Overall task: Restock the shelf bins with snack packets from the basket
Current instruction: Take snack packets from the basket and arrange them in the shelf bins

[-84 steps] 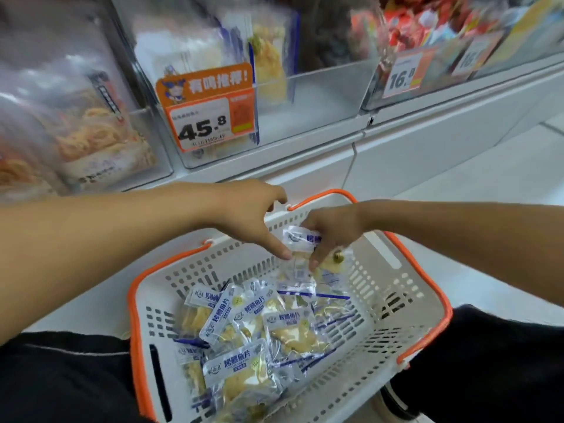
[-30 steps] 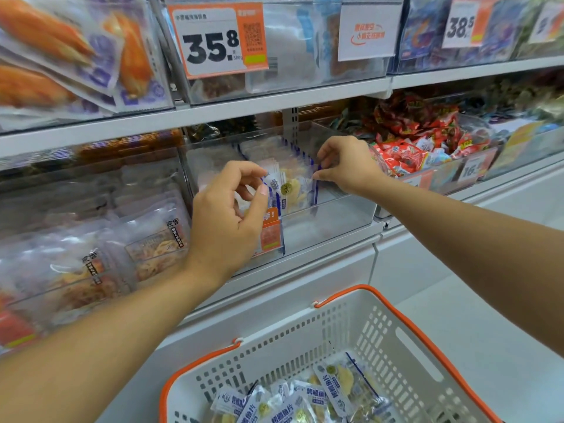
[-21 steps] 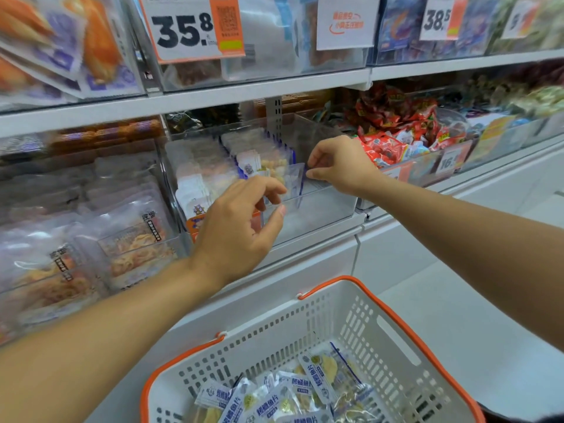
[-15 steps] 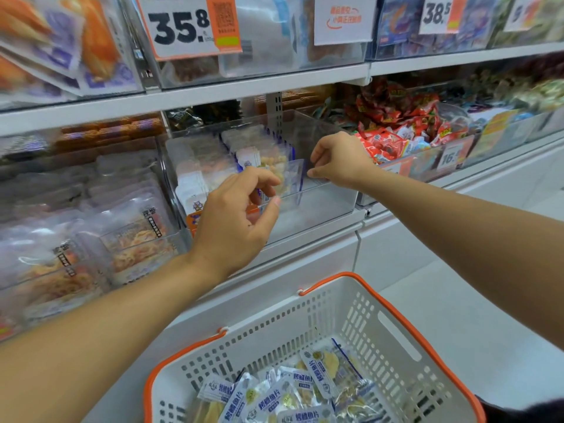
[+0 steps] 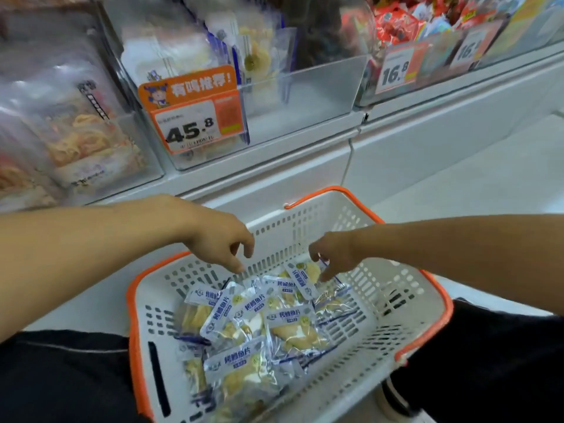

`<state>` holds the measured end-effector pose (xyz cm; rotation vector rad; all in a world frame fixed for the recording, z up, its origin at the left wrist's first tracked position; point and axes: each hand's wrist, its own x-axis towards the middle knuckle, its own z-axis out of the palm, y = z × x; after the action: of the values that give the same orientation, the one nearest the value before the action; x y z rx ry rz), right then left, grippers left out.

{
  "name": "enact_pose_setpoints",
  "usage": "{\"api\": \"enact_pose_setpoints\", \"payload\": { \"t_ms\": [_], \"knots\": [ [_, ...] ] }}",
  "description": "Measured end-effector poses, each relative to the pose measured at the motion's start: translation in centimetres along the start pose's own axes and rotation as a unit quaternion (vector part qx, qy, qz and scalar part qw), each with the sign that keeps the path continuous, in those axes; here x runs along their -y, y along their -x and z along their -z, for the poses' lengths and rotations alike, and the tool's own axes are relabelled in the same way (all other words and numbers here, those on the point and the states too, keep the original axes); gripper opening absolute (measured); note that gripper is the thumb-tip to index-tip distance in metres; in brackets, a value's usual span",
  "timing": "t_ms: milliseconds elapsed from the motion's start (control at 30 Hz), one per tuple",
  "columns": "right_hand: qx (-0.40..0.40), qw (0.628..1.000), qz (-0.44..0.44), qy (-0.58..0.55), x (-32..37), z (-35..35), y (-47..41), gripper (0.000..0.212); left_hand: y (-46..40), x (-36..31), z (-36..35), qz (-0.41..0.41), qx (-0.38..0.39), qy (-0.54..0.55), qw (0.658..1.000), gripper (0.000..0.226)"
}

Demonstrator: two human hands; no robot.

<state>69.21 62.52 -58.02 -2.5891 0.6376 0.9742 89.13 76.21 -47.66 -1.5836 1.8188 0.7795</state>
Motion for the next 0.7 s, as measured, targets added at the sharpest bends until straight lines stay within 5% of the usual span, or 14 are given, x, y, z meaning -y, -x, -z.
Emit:
{"api": "enact_pose_setpoints", "payload": {
  "t_ms": [33, 133, 267, 533, 700],
  "knots": [
    [0.045, 0.998, -0.030, -0.019, -0.3, -2.4, -1.1, 0.061, -0.3, -0.1, -0.3, 0.005, 0.013, 0.000, 1.000, 0.049],
    [-0.029, 0.985, -0.109, -0.133, -1.3, -7.2, -4.5, 0.080, -0.7, 0.0, 0.1, 0.009, -0.001, 0.018, 1.000, 0.050],
    [-0.114, 0.899, -0.288, -0.310, -1.2, -11.3, -8.2, 0.093, -0.5, 0.8, 0.7, 0.016, -0.034, 0.033, 0.999, 0.047],
    [-0.146, 0.861, -0.336, -0.353, -2.1, -12.2, -10.2, 0.039, 0.0, 1.9, 0.6, 0.023, -0.016, 0.028, 0.999, 0.047],
    [-0.048, 0.863, -0.194, -0.464, -5.8, -2.4, -3.1, 0.009, 0.1, 1.1, 1.7, 0.033, -0.065, 0.048, 0.996, 0.057]
  ]
}}
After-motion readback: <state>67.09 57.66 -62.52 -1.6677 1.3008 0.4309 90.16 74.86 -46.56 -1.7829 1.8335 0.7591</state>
